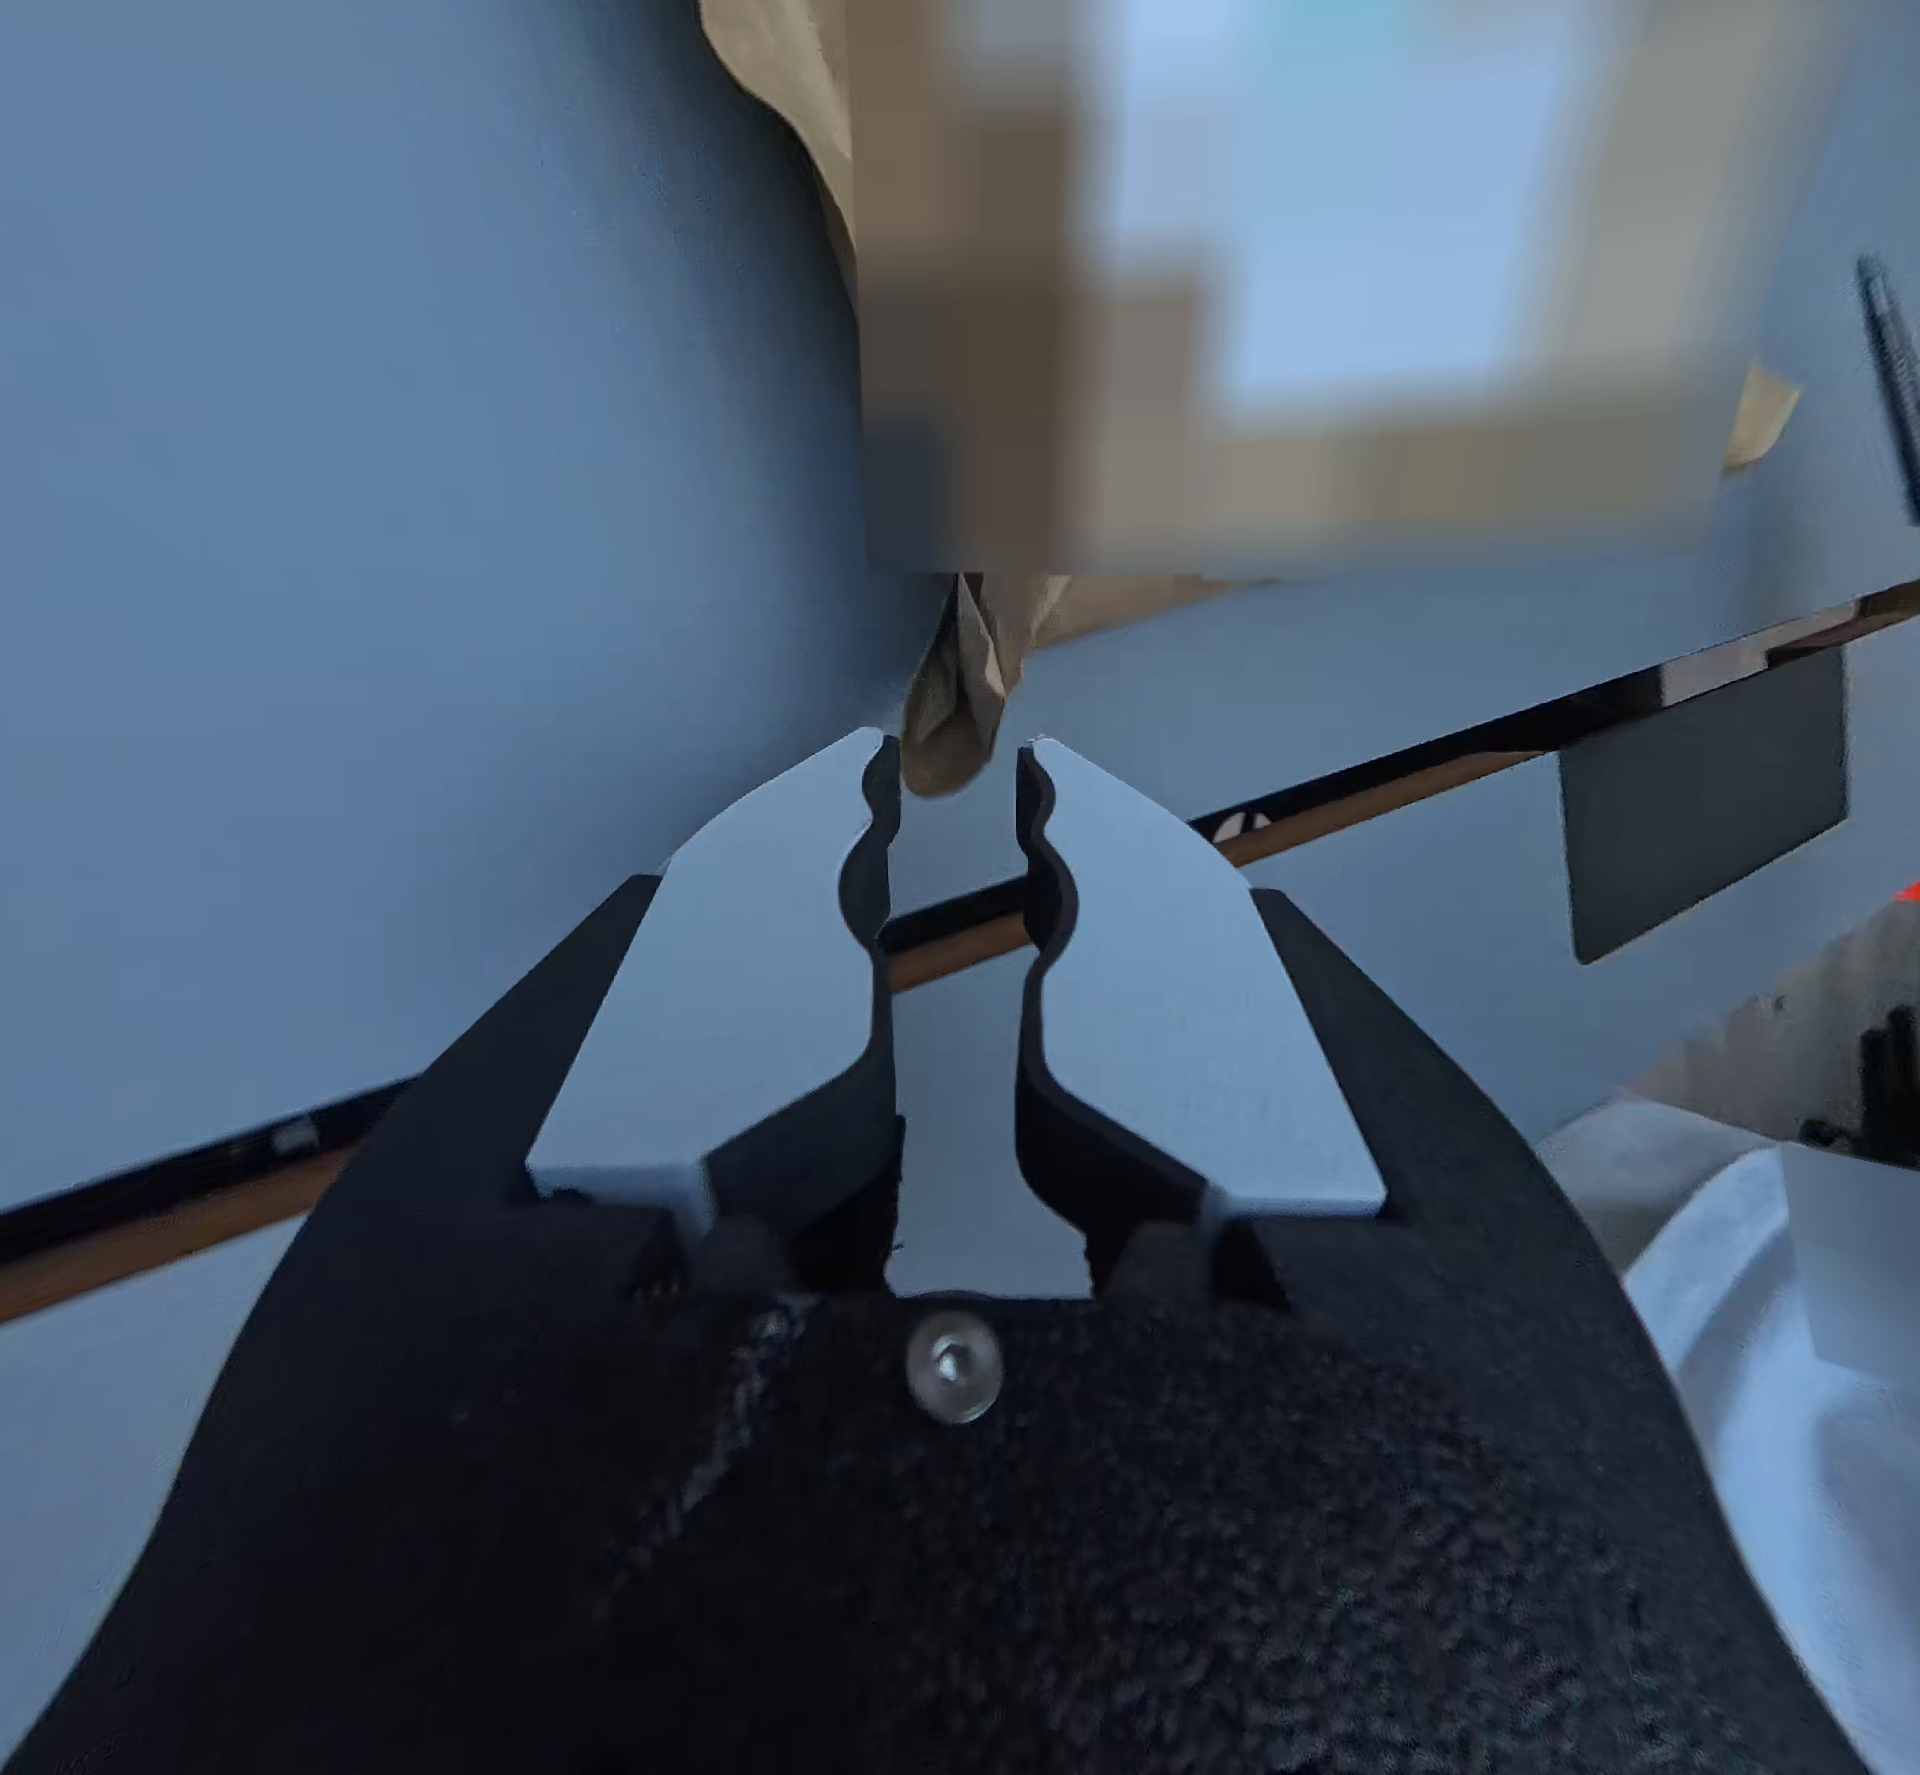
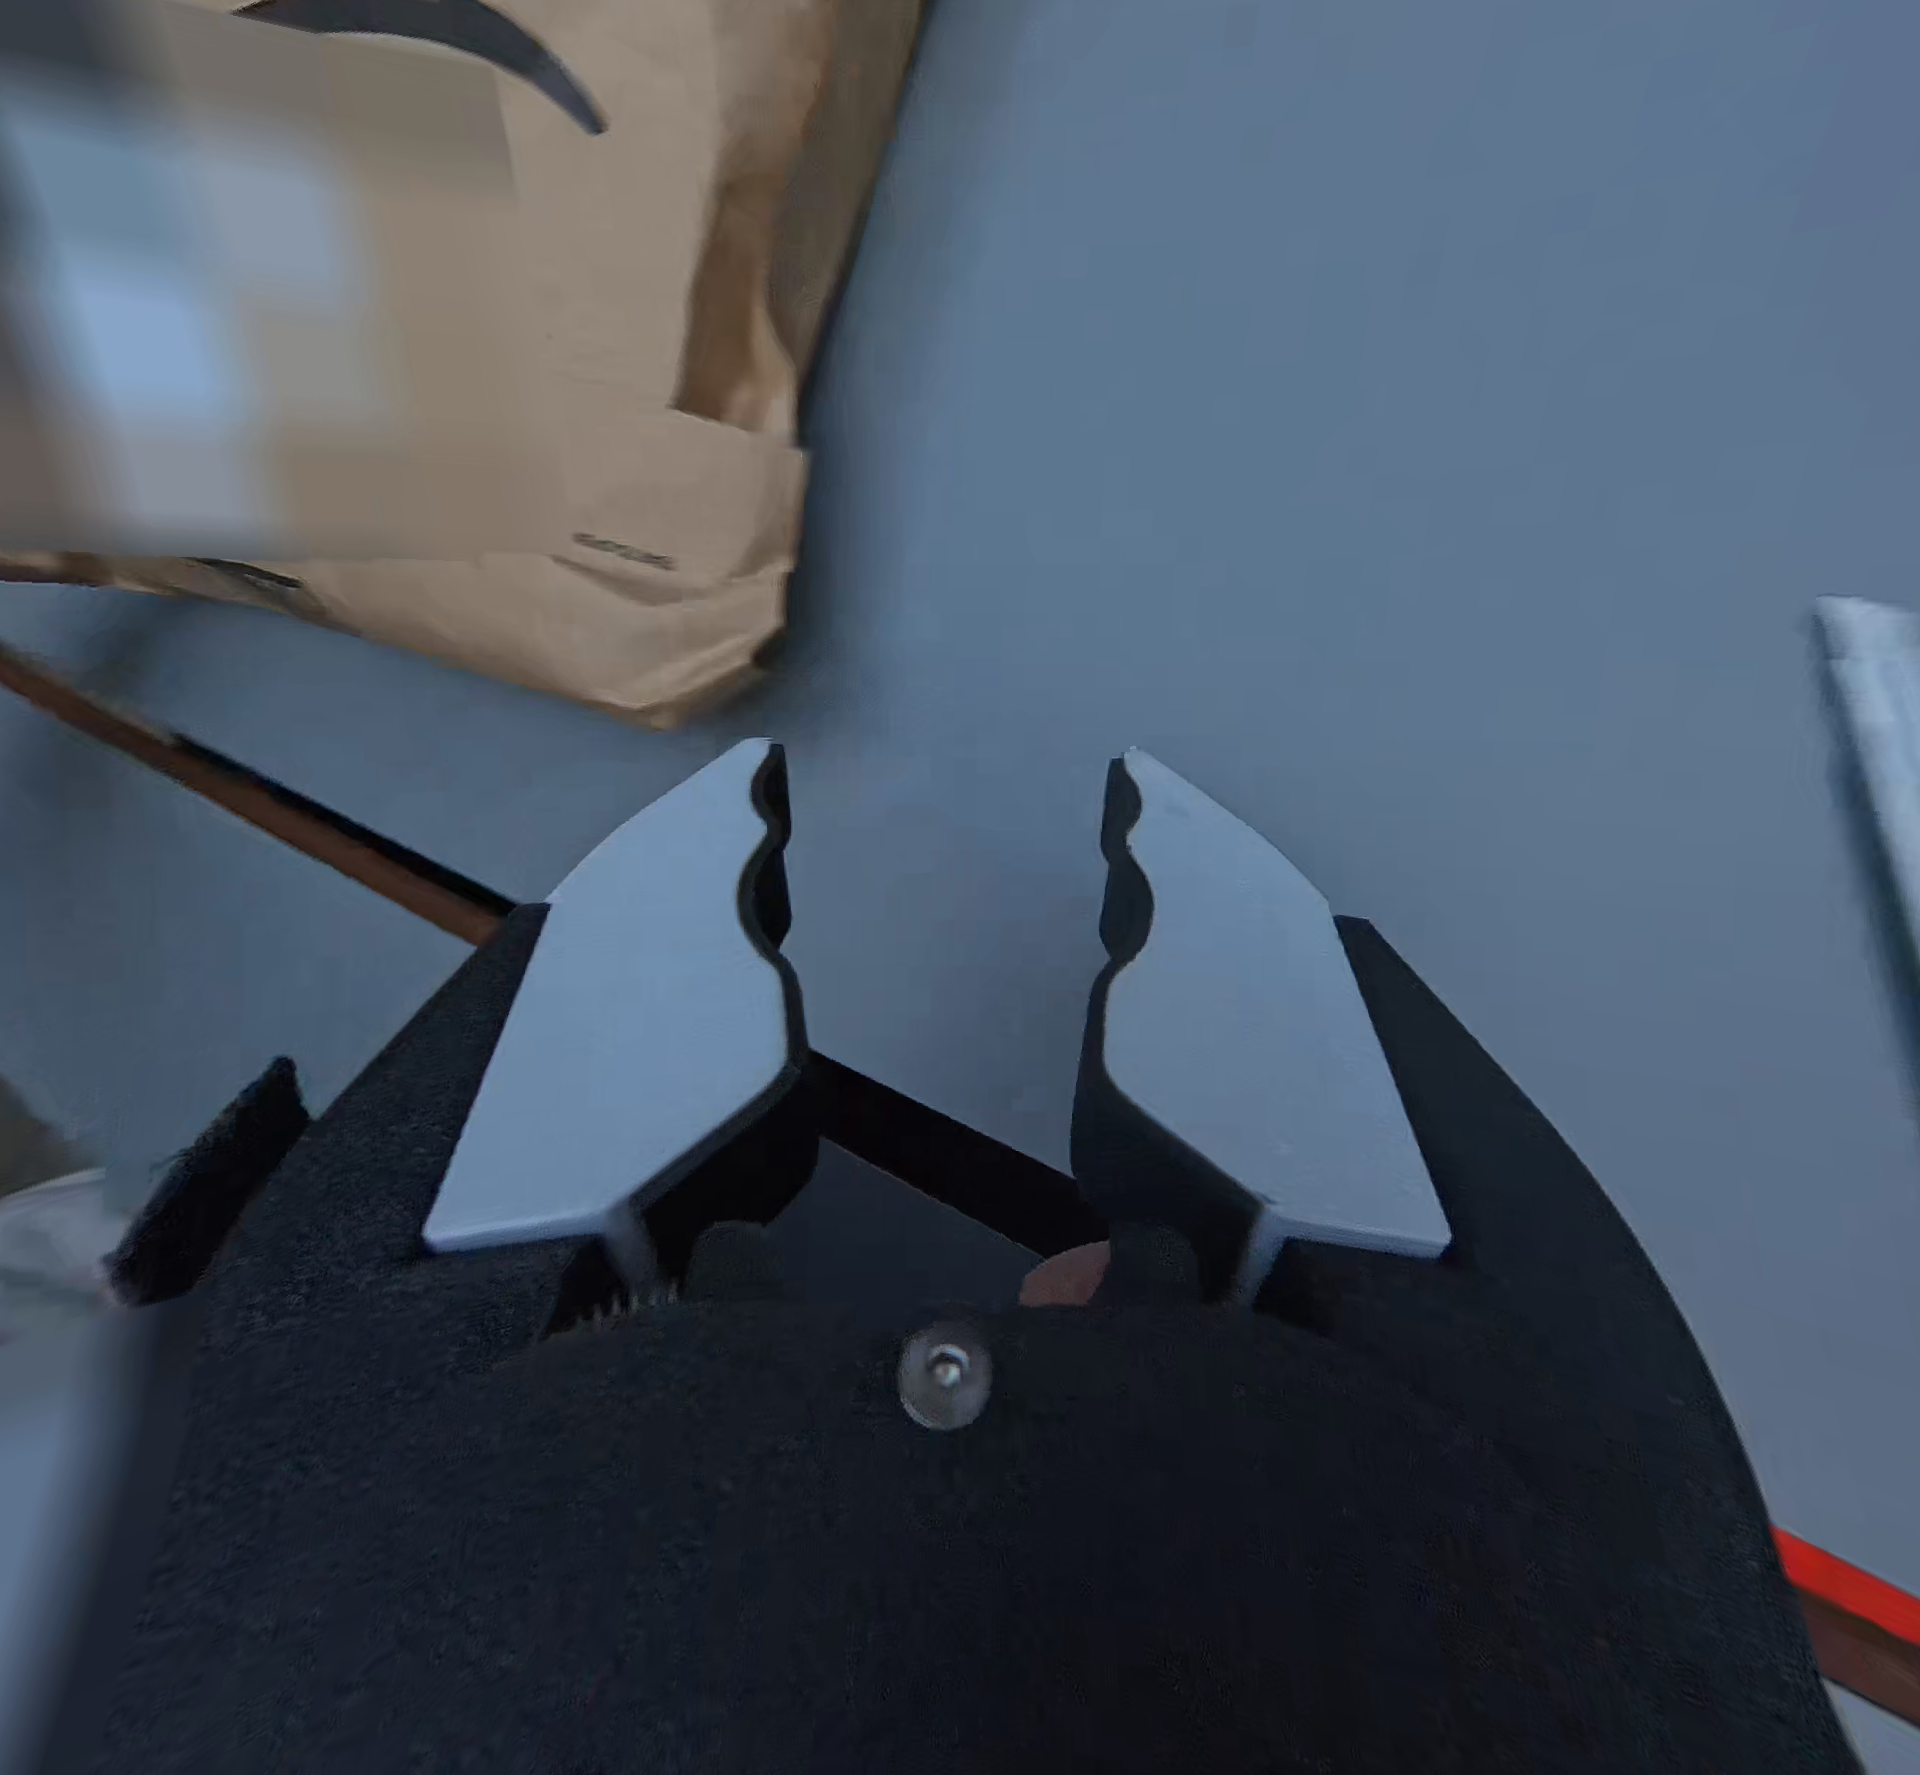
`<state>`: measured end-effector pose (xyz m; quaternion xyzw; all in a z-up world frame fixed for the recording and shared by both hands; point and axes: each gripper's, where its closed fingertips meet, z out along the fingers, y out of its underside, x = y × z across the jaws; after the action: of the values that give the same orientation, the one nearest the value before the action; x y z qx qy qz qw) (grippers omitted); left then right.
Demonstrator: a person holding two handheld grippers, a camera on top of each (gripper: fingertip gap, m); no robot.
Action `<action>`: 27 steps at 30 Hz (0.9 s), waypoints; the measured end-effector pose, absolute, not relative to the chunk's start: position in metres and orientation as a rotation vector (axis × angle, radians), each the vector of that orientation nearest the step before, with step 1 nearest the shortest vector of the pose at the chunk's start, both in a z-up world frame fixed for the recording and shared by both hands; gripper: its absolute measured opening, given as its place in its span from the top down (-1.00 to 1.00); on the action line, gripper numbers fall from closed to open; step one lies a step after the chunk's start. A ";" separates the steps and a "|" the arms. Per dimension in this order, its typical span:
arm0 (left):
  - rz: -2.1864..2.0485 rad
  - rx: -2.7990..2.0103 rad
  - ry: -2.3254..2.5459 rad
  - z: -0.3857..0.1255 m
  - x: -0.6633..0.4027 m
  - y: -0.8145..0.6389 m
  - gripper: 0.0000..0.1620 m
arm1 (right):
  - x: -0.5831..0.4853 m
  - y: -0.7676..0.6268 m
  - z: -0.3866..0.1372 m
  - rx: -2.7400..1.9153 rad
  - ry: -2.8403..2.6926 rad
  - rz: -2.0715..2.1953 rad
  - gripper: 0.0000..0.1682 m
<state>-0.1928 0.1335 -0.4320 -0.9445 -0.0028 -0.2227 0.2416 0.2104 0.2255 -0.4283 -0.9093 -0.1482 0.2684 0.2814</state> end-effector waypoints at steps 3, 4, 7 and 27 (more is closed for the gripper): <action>-0.760 -2.532 -0.130 -0.411 -0.183 0.093 0.79 | 0.324 0.251 -0.421 -2.439 -0.344 0.457 0.39; -0.787 -2.528 -0.158 -0.407 -0.178 0.080 0.80 | 0.348 0.255 -0.428 -2.488 -0.308 0.496 0.36; -0.825 -2.529 -0.212 -0.402 -0.161 0.052 0.82 | 0.401 0.261 -0.464 -2.660 -0.308 0.479 0.35; -1.373 -2.226 -0.290 -0.331 0.024 0.103 0.38 | 0.227 0.233 -0.390 -2.310 -0.990 0.503 0.80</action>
<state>0.0241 0.1031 -0.3310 -0.8185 -0.1065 -0.5048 0.2526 0.2275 0.2327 -0.3896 -0.8638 -0.3701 0.1881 0.2855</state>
